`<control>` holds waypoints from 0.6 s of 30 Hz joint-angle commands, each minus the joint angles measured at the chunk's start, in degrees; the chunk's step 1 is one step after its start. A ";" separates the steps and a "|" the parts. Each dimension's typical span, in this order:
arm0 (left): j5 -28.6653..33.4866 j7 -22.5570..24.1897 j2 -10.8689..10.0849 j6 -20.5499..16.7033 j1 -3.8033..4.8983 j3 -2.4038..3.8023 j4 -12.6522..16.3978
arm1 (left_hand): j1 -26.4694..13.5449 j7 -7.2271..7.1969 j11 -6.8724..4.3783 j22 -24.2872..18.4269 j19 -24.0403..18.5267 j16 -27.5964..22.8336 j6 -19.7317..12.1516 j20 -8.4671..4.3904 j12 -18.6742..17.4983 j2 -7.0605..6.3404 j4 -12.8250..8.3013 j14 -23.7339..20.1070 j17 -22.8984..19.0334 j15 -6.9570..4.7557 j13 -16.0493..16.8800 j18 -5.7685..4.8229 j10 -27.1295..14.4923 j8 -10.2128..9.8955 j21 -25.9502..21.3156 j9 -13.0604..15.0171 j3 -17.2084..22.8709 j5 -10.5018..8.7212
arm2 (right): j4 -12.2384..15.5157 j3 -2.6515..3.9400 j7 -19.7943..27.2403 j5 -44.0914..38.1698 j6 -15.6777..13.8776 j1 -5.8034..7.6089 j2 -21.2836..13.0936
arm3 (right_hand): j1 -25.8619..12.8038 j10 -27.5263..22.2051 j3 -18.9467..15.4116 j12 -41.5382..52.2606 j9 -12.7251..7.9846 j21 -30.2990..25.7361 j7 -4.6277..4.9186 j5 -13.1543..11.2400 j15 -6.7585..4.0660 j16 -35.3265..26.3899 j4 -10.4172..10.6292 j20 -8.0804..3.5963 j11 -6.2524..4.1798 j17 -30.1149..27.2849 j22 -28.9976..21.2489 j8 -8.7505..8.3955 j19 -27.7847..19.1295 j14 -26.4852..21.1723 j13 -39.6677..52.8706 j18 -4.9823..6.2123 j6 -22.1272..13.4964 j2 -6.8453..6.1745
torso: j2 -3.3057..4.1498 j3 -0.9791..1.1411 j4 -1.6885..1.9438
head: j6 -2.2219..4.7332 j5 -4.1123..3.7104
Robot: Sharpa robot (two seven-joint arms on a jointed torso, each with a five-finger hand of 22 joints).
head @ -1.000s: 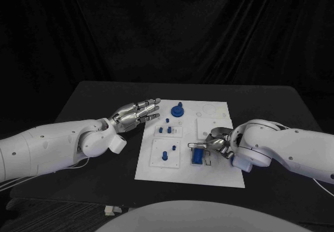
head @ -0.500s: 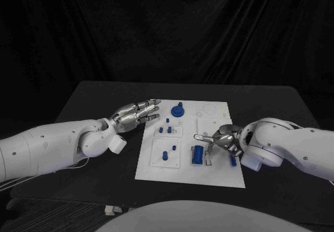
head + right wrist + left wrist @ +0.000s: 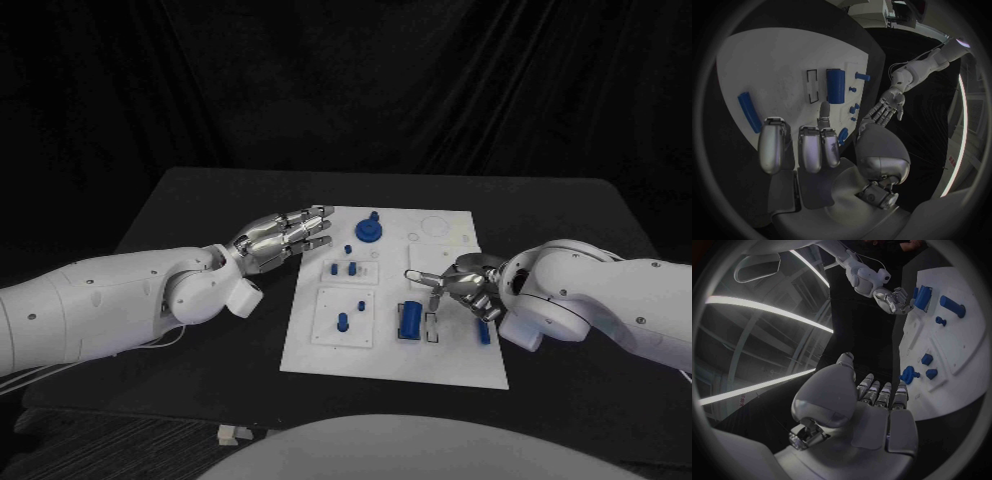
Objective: Assemble the parts on the task board
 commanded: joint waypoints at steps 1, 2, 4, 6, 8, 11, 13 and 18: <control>0.27 0.61 0.15 0.72 -0.10 0.05 0.05 | 0.51 0.22 0.41 0.08 0.18 0.00 0.66 0.42 0.55 0.35 0.03 -0.05 -0.02 0.23 0.09 1.08 0.08 0.53 0.17 0.07 0.37 0.37 | -0.21 0.01 1.51 2.98 -0.62 0.11 0.26 | 0.41 6.11 -0.43 0.20 0.02 -0.20 -0.20 -0.18 -0.36 -0.13 -0.16 -0.22 -0.32 9.19 11.44 0.32 1.49 4.87 15.07 0.92 -0.34 0.60 | 0.06 0.00 0.05 | 0.01 -0.08; 0.27 0.63 0.15 0.73 -0.11 0.05 0.05 | 0.51 0.22 0.41 0.08 0.18 0.00 0.66 0.42 0.55 0.35 0.03 -0.05 -0.02 0.23 0.09 1.08 0.08 0.53 0.17 0.07 0.37 0.37 | -0.32 0.01 1.49 3.07 -0.37 0.11 0.37 | 0.63 6.11 -0.72 0.20 -0.15 -0.18 -0.13 -0.17 -0.33 -0.11 -0.13 -0.21 -0.27 9.23 11.45 0.19 1.50 4.88 15.07 0.91 -0.69 0.85 | 0.07 0.00 0.06 | 0.01 -0.05; 0.27 0.66 0.15 0.72 -0.11 0.05 0.07 | 0.54 0.27 0.46 0.09 0.19 0.05 0.70 0.42 0.58 0.36 0.02 -0.03 0.00 0.24 0.09 1.09 0.09 0.57 0.17 0.08 0.39 0.38 | -0.60 0.01 1.39 3.21 0.20 0.11 0.64 | 0.79 6.11 -1.04 0.20 -0.35 -0.13 -0.07 -0.17 -0.30 -0.08 -0.11 -0.19 -0.22 9.29 11.46 0.06 1.52 4.89 15.07 0.90 -0.97 1.09 | 0.08 -0.01 0.06 | 0.01 0.03; 0.27 0.70 0.12 0.70 -0.11 0.05 0.09 | 0.54 0.28 0.47 0.09 0.19 0.07 0.72 0.42 0.59 0.37 0.02 -0.03 0.01 0.24 0.10 1.09 0.10 0.58 0.17 0.08 0.40 0.38 | -0.93 0.01 1.31 3.31 0.80 0.09 0.95 | 1.12 6.11 -1.57 0.20 -0.77 -0.15 0.09 -0.15 -0.20 -0.11 -0.13 -0.13 -0.10 9.22 11.45 -0.27 1.51 4.88 15.07 0.90 -1.50 1.50 | 0.07 0.00 0.05 | 0.01 0.13; 0.27 0.73 0.09 0.68 -0.12 0.05 0.12 | 0.55 0.29 0.49 0.10 0.19 0.09 0.74 0.43 0.61 0.38 0.01 -0.02 0.02 0.25 0.10 1.09 0.10 0.60 0.18 0.08 0.40 0.39 | -1.12 0.01 1.28 3.36 1.13 0.08 1.15 | 1.28 6.11 -1.81 0.20 -0.98 -0.13 0.17 -0.14 -0.16 -0.10 -0.13 -0.10 -0.03 9.25 11.46 -0.44 1.52 4.89 15.07 0.90 -1.72 1.69 | 0.06 -0.01 0.03 | 0.01 0.16; 0.27 0.78 0.06 0.66 -0.12 0.05 0.13 | 0.56 0.31 0.51 0.09 0.19 0.11 0.78 0.43 0.62 0.38 0.01 -0.01 0.03 0.25 0.10 1.09 0.11 0.63 0.18 0.08 0.42 0.40 | -1.40 0.01 1.44 3.41 1.45 0.04 1.51 | 1.66 6.11 -2.48 0.20 -1.67 -0.12 0.39 -0.12 -0.01 -0.10 -0.14 0.02 0.16 9.23 11.46 -0.97 1.52 4.88 15.07 0.89 -2.30 2.18 | 0.03 -0.01 0.04 | 0.01 0.13; 0.27 0.79 0.06 0.66 -0.12 0.05 0.09 | 0.56 0.31 0.51 0.09 0.19 0.11 0.78 0.43 0.62 0.38 0.01 -0.01 0.03 0.25 0.10 1.09 0.11 0.63 0.18 0.08 0.42 0.40 | -1.53 0.00 1.64 3.43 1.44 0.01 1.73 | 1.86 6.11 -2.87 0.20 -2.13 -0.10 0.53 -0.11 0.09 -0.10 -0.14 0.10 0.27 9.22 11.46 -1.30 1.53 4.88 15.07 0.88 -2.58 2.45 | 0.02 -0.01 0.04 | 0.01 0.15; 0.27 0.76 0.11 0.72 -0.13 0.05 0.01 | 0.57 0.33 0.53 0.09 0.20 0.14 0.80 0.44 0.63 0.40 0.01 0.00 0.04 0.26 0.10 1.09 0.12 0.65 0.18 0.08 0.43 0.42 | -1.80 0.00 2.13 3.45 1.28 -0.02 2.13 | 2.26 6.11 -3.47 0.20 -2.87 -0.09 0.74 -0.07 0.24 -0.09 -0.15 0.24 0.44 9.25 11.47 -1.76 1.53 4.89 15.07 0.88 -2.97 3.00 | 0.03 -0.01 0.05 | 0.01 -0.01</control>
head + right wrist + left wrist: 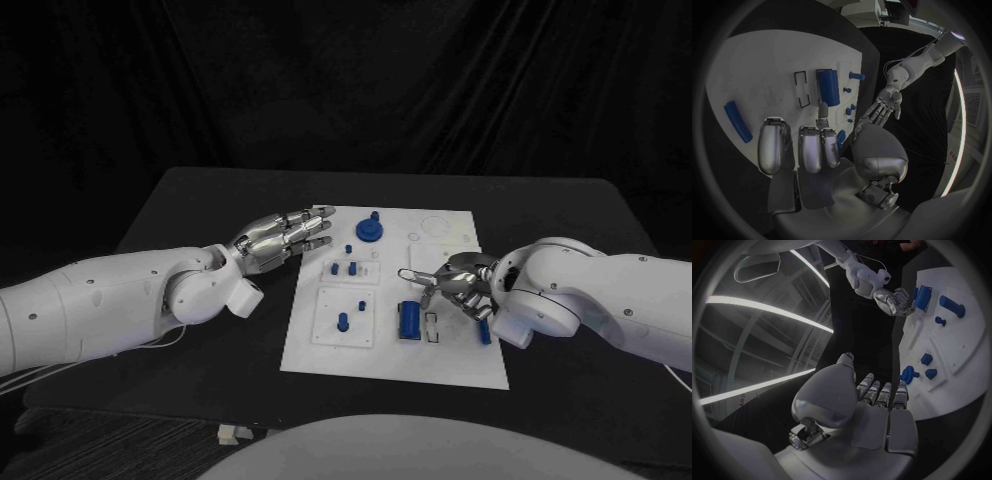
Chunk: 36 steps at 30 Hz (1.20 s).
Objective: Assemble the parts on the task board
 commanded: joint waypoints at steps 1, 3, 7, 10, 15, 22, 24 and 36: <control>0.27 0.78 0.11 0.69 -0.09 0.05 0.03 | 0.34 -0.08 0.35 0.05 -0.01 0.14 0.39 0.23 0.20 0.16 0.01 0.01 0.02 0.27 0.06 1.09 -0.07 0.38 0.18 0.09 0.43 0.20 | -0.17 0.02 1.18 0.58 0.56 -0.03 0.19 | -0.01 6.11 -0.42 0.20 -0.25 -0.10 0.17 -0.07 0.25 -0.09 0.00 0.25 0.45 9.25 11.47 -0.32 1.52 4.89 15.08 0.89 -0.48 0.75 | 0.00 0.00 0.00 | 0.01 -0.10; 0.27 0.78 0.13 0.69 -0.10 0.05 0.00 | 0.35 -0.06 0.36 0.05 -0.01 0.17 0.44 0.24 0.24 0.18 0.01 0.02 0.03 0.28 0.06 1.09 -0.06 0.41 0.17 0.10 0.44 0.22 | -0.29 0.02 1.43 0.58 0.40 -0.04 0.30 | 0.30 6.11 -0.82 0.20 -0.69 -0.10 0.30 -0.06 0.35 -0.07 0.00 0.34 0.56 9.29 11.47 -0.54 1.52 4.90 15.08 0.89 -0.74 1.09 | 0.02 -0.01 0.01 | 0.01 -0.11; 0.27 0.77 0.18 0.74 -0.11 0.05 -0.05 | 0.37 -0.03 0.39 0.05 -0.01 0.21 0.49 0.24 0.25 0.21 0.01 0.03 0.04 0.29 0.06 1.09 -0.05 0.45 0.18 0.11 0.46 0.23 | -0.46 0.02 1.92 0.59 0.01 -0.05 0.39 | 0.63 6.11 -1.12 0.20 -1.04 -0.04 0.42 -0.04 0.44 -0.05 -0.02 0.42 0.67 9.31 11.49 -0.73 1.54 4.90 15.08 0.88 -1.04 1.43 | 0.02 -0.02 0.02 | 0.01 -0.19; 0.27 0.80 0.21 0.77 -0.12 0.05 -0.06 | 0.37 -0.03 0.39 0.05 -0.01 0.21 0.49 0.24 0.25 0.21 0.01 0.03 0.04 0.29 0.06 1.09 -0.05 0.45 0.18 0.11 0.46 0.23 | -0.43 0.02 2.18 0.59 -0.44 -0.05 0.20 | 1.09 6.11 -1.36 0.20 -1.38 -0.03 0.53 0.02 0.53 -0.03 -0.07 0.51 0.77 9.36 11.50 -0.85 1.55 4.91 15.08 0.87 -1.28 1.83 | 0.01 -0.01 0.00 | 0.01 -0.18; 0.27 1.04 0.10 0.66 -0.14 0.05 -0.02 | 0.39 0.00 0.41 0.06 0.00 0.24 0.55 0.25 0.30 0.24 0.01 0.05 0.05 0.31 0.07 1.08 -0.04 0.49 0.18 0.11 0.49 0.26 | 0.00 0.02 2.73 0.59 -1.62 -0.03 -0.71 | 2.20 6.11 -1.69 0.20 -1.84 0.07 0.63 0.18 0.65 0.04 -0.15 0.64 0.88 9.49 11.52 -0.82 1.59 4.94 15.08 0.86 -1.34 2.32 | 0.02 0.00 -0.01 | 0.01 -0.02; 0.27 1.49 -0.07 0.53 -0.15 0.05 0.05 | 0.49 0.01 0.43 0.11 0.03 0.35 0.72 0.29 0.47 0.23 -0.05 0.10 0.10 0.36 0.10 1.07 0.00 0.63 0.20 0.13 0.54 0.35 | 1.89 0.03 5.14 -0.84 -4.37 0.56 -2.89 | 6.27 6.11 -2.28 0.20 -3.40 0.45 0.77 3.05 0.77 0.23 -0.67 0.83 1.03 9.87 11.64 -0.78 1.74 5.02 15.08 0.78 -1.35 3.54 | -0.01 -0.01 -0.02 | 0.01 -0.09; 0.27 1.64 -0.08 0.52 -0.15 0.05 0.06 | 0.56 0.01 0.44 0.19 0.08 0.42 0.82 0.30 0.57 0.22 -0.08 0.13 0.12 0.38 0.12 1.07 0.04 0.71 0.24 0.14 0.57 0.42 | 2.70 0.03 6.19 -1.98 -5.09 0.90 -3.58 | 9.52 6.11 -2.31 0.20 -4.52 0.78 0.95 4.93 0.92 0.33 -1.49 0.92 1.16 10.04 11.74 -1.16 1.86 5.05 15.08 0.71 -1.62 3.43 | -0.02 0.00 -0.03 | 0.01 -0.10; 0.27 2.60 -0.22 0.31 -0.17 0.05 0.19 | 0.94 -0.02 0.42 0.51 0.30 0.71 1.04 0.35 1.01 0.14 -0.20 0.27 0.22 0.43 0.19 1.08 0.17 0.98 0.40 0.16 0.72 0.79 | 8.08 0.02 9.43 -27.96 -9.11 1.52 -7.50 | 28.67 6.11 0.60 0.20 -10.78 4.06 0.74 10.79 0.63 0.77 -11.52 0.78 0.81 10.92 12.78 -3.03 3.09 5.21 15.08 -0.05 0.26 2.93 | -0.03 0.00 -0.02 | 0.01 -0.15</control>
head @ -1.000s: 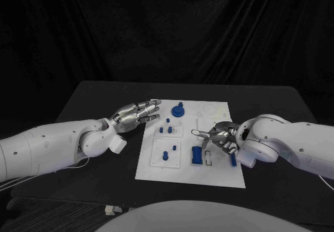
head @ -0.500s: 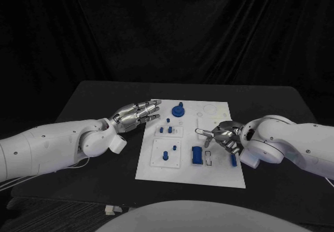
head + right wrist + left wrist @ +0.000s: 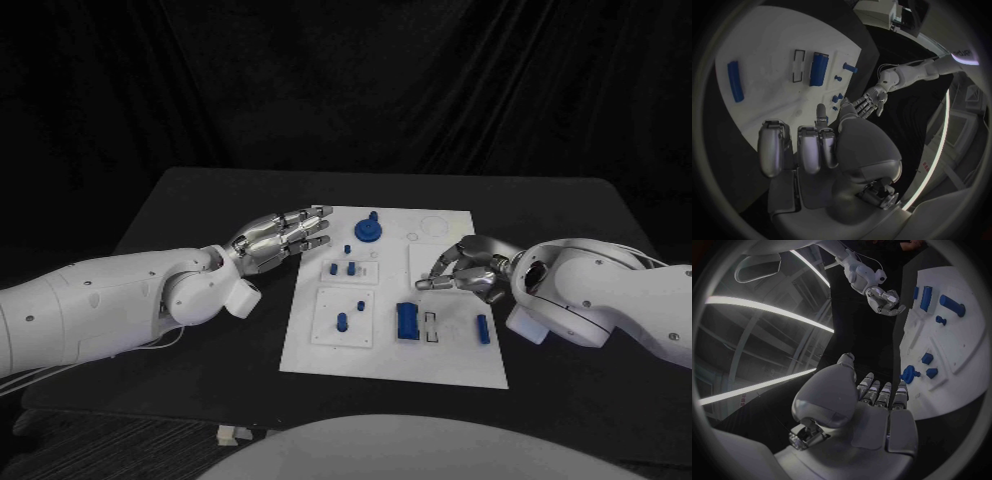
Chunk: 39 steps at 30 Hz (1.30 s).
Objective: Assemble the parts on the task board
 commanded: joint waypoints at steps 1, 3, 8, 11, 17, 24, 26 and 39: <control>0.27 1.96 -0.10 0.24 -0.08 0.05 0.24 | 0.67 -0.01 0.42 0.10 0.16 0.20 0.22 0.22 0.16 -0.03 -0.03 0.06 0.08 0.22 0.08 1.08 0.17 0.28 0.40 0.07 0.24 0.26 | 1.17 0.01 0.49 -16.42 -2.33 0.12 -1.13 | 2.52 6.00 1.36 0.20 -1.08 3.22 -0.84 0.51 -0.79 -0.29 -0.97 -0.36 -0.63 9.03 13.62 0.10 4.12 4.88 15.07 -0.66 3.03 1.14 | -0.01 0.00 0.01 | 0.01 0.13; 0.27 2.04 -0.17 0.16 -0.08 0.05 0.24 | 0.74 0.00 0.44 0.11 0.18 0.23 0.25 0.23 0.24 -0.04 -0.05 0.07 0.09 0.22 0.10 1.09 0.19 0.32 0.41 0.07 0.27 0.36 | 1.98 0.01 -3.13 -21.86 0.38 0.16 -2.42 | 1.69 6.00 1.58 0.20 -2.28 3.49 -1.44 0.12 -1.17 -0.40 -0.11 -0.73 -1.17 8.66 13.68 -0.54 4.22 4.85 15.07 -0.72 6.18 1.16 | -0.01 0.00 -0.01 | 0.01 0.20; 0.27 2.07 -0.24 0.04 -0.09 0.05 0.26 | 0.81 0.03 0.46 0.08 0.18 0.30 0.33 0.23 0.40 -0.08 -0.06 0.10 0.11 0.22 0.12 1.09 0.24 0.40 0.40 0.08 0.29 0.50 | 2.49 0.01 -7.91 -27.08 5.72 0.24 -4.41 | -2.04 6.00 1.13 0.20 -3.87 3.59 -2.79 -3.20 -2.51 -0.86 3.16 -1.99 -2.23 7.45 13.69 -2.50 4.20 4.64 15.07 -0.73 14.14 0.63 | -0.01 -0.01 0.01 | 0.01 0.12; 0.27 2.00 -0.19 0.07 -0.09 0.05 0.22 | 0.85 0.05 0.49 0.08 0.18 0.33 0.37 0.24 0.49 -0.09 -0.06 0.12 0.12 0.23 0.14 1.09 0.26 0.44 0.41 0.09 0.31 0.54 | 2.43 0.01 -9.38 -28.41 7.66 0.27 -5.25 | -3.12 6.00 1.30 0.20 -4.15 3.38 -3.18 -4.33 -2.92 -1.30 4.11 -2.35 -2.51 6.35 13.60 -3.61 4.08 4.46 15.07 -0.67 16.86 0.36 | 0.03 -0.01 0.03 | 0.01 -0.27; 0.27 2.06 -0.07 0.04 -0.09 0.05 0.19 | 0.91 0.09 0.56 0.08 0.19 0.37 0.35 0.24 0.66 -0.08 -0.06 0.14 0.13 0.22 0.17 1.08 0.31 0.46 0.41 0.08 0.34 0.61 | 2.22 0.01 -10.83 -29.30 10.70 0.28 -6.16 | -4.14 6.00 1.52 0.20 -4.07 3.68 -3.47 -4.43 -3.12 -1.19 4.78 -2.57 -2.76 6.58 13.70 -4.30 4.20 4.54 15.07 -0.75 18.44 0.47 | -0.05 -0.01 0.03 | 0.01 -0.99; 0.27 2.27 -0.13 -0.12 -0.10 0.05 0.21 | 0.98 0.11 0.66 0.09 0.20 0.40 0.31 0.25 0.91 -0.09 -0.07 0.15 0.14 0.22 0.21 1.08 0.38 0.47 0.41 0.07 0.38 0.68 | 1.74 -0.01 -11.88 -27.99 13.60 0.10 -6.87 | -4.82 6.00 1.77 0.20 -4.21 3.29 -3.68 -5.29 -3.28 -1.41 5.24 -2.74 -2.97 5.98 13.56 -5.35 4.01 4.45 15.07 -0.64 19.72 0.60 | 0.00 -0.05 0.00 | 0.01 -1.41; 0.27 2.31 -0.17 -0.14 -0.10 0.05 0.22 | 1.04 0.13 0.73 0.11 0.22 0.44 0.29 0.24 1.10 -0.10 -0.07 0.16 0.15 0.20 0.25 1.09 0.44 0.48 0.43 0.07 0.41 0.72 | 1.65 -0.01 -12.08 -27.35 14.23 -0.04 -6.96 | -4.87 6.00 1.99 0.20 -4.37 3.13 -3.74 -4.93 -3.34 -1.48 5.28 -2.80 -3.03 5.81 13.50 -5.88 3.93 4.43 15.07 -0.60 20.08 0.78 | 0.03 -0.03 0.02 | 0.01 -1.52; 0.27 2.35 -0.31 -0.17 -0.15 0.05 0.20 | 1.32 0.40 1.18 0.02 0.19 0.55 0.44 0.23 1.62 -0.16 -0.11 0.21 0.18 0.06 0.32 1.16 0.63 0.66 0.39 0.09 0.53 0.93 | 0.00 -0.02 -13.15 -24.67 17.70 -1.11 -6.17 | -6.29 6.00 2.59 0.20 -5.03 3.22 -4.17 -4.38 -3.63 -1.42 5.45 -3.07 -3.42 5.78 13.52 -8.86 3.95 4.46 15.07 -0.62 23.73 0.44 | 0.02 -0.01 0.03 | 0.01 -2.14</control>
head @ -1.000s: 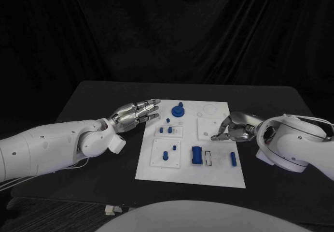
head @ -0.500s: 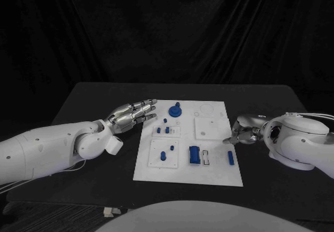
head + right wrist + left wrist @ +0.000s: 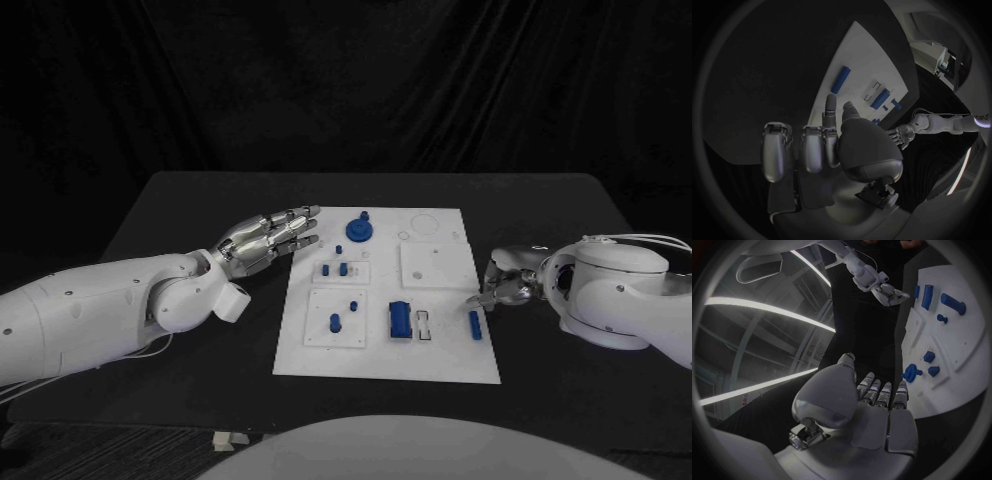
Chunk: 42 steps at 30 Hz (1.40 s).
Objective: Assemble the parts on the task board
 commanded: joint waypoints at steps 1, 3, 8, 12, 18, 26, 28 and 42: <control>0.27 1.27 0.14 0.01 -0.11 0.05 0.10 | 0.70 0.22 0.48 -0.08 0.11 0.34 0.22 0.15 0.25 0.01 0.05 0.22 0.08 0.06 0.08 1.17 -0.11 0.23 0.17 0.05 0.39 0.35 | -0.56 0.00 -1.99 1.06 3.20 -0.44 0.36 | -0.76 5.89 -0.01 0.14 0.13 -0.13 -0.08 -0.66 -0.51 -0.11 0.48 -0.49 -0.42 5.71 13.52 -0.56 4.06 4.52 15.06 -0.62 0.57 -0.03 | -0.01 0.02 0.00 | 0.01 0.05; 0.27 1.23 0.21 0.07 -0.13 0.05 0.09 | 0.70 0.22 0.48 -0.08 0.11 0.34 0.22 0.15 0.25 0.01 0.05 0.22 0.08 0.06 0.08 1.17 -0.11 0.23 0.17 0.05 0.39 0.35 | -0.92 0.00 -2.08 1.12 3.75 -0.60 0.64 | -1.29 5.89 -0.06 0.14 0.16 -0.29 -0.09 -1.19 -0.55 -0.17 0.67 -0.55 -0.44 5.54 13.46 -0.91 3.98 4.49 15.06 -0.57 0.75 -0.06 | -0.01 0.03 -0.04 | 0.01 0.00; 0.27 1.12 0.31 0.20 -0.17 0.05 0.04 | 0.74 0.31 0.61 -0.13 0.07 0.35 0.26 0.14 0.38 0.01 0.06 0.22 0.08 0.03 0.10 1.18 -0.07 0.28 0.15 0.05 0.42 0.37 | -1.51 0.00 -2.19 1.19 4.42 -0.89 1.15 | -2.04 5.89 -0.08 0.14 -0.01 -0.47 0.09 -1.61 -0.55 -0.24 0.90 -0.58 -0.33 5.32 13.39 -1.90 3.90 4.44 15.06 -0.53 0.40 -0.13 | -0.01 0.03 -0.02 | 0.01 -0.60; 0.27 0.98 0.38 0.31 -0.23 0.05 0.00 | 0.78 0.44 0.75 -0.16 0.05 0.33 0.28 0.13 0.53 0.02 0.09 0.21 0.07 0.00 0.12 1.20 -0.03 0.32 0.13 0.06 0.45 0.37 | -2.05 0.00 -2.23 1.23 4.63 -1.27 1.59 | -2.59 5.89 -0.08 0.14 -0.48 -0.74 0.53 -2.01 -0.43 -0.38 0.93 -0.52 -0.01 4.95 13.30 -3.43 3.77 4.37 15.06 -0.46 -0.72 -0.37 | 0.03 0.01 0.00 | 0.01 -1.09; 0.27 0.83 0.49 0.46 -0.31 0.05 -0.03 | 0.79 0.50 0.84 -0.19 0.04 0.34 0.27 0.13 0.60 0.02 0.11 0.21 0.08 -0.02 0.13 1.21 0.00 0.32 0.12 0.06 0.45 0.35 | -2.59 0.00 -2.23 1.95 4.04 -1.95 2.05 | -2.46 5.89 0.47 0.14 -1.82 -1.21 1.66 -2.01 0.27 -0.61 0.14 0.03 0.96 4.31 13.13 -6.65 3.56 4.25 15.06 -0.35 -3.11 -0.81 | 0.02 0.00 -0.03 | 0.01 -0.95; 0.27 0.68 0.59 0.61 -0.49 0.05 -0.08 | 0.80 0.61 1.00 -0.22 0.01 0.36 0.29 0.12 0.80 0.06 0.16 0.21 0.08 -0.04 0.16 1.23 0.06 0.36 0.11 0.06 0.49 0.36 | -3.71 0.00 -2.22 3.24 2.39 -2.59 3.07 | 0.58 5.89 2.44 0.14 -3.52 -2.36 2.92 3.22 1.39 -1.30 -3.28 1.11 2.03 2.47 12.75 -10.38 3.07 3.93 15.06 -0.07 -5.74 -1.92 | -0.02 0.00 -0.02 | 0.01 -1.23; 0.27 0.64 0.61 0.65 -0.53 0.05 -0.10 | 0.81 0.65 1.07 -0.22 0.01 0.38 0.26 0.12 0.91 0.07 0.17 0.22 0.08 -0.06 0.18 1.24 0.09 0.36 0.11 0.05 0.50 0.36 | -3.82 0.00 -2.20 3.35 1.99 -2.66 3.29 | 1.15 5.89 2.79 0.14 -3.66 -2.49 3.04 4.00 1.54 -1.38 -3.86 1.25 2.14 2.27 12.71 -10.71 3.01 3.90 15.06 -0.04 -6.07 -2.04 | -0.01 0.00 -0.03 | 0.01 -1.26; 0.27 0.54 0.61 1.01 -1.00 0.05 -0.23 | 0.89 0.84 1.45 -0.23 0.00 0.43 0.22 0.13 1.37 0.13 0.21 0.23 0.10 -0.10 0.25 1.29 0.26 0.40 0.10 0.05 0.58 0.42 | -4.66 0.00 -2.19 4.69 1.30 -3.20 5.24 | 9.11 5.89 9.06 0.14 -3.77 -3.68 3.63 14.88 2.20 -2.09 -11.86 1.91 2.56 0.40 12.35 -11.17 2.57 3.57 15.06 0.23 -8.82 -3.09 | 0.01 0.01 -0.01 | 0.01 -1.10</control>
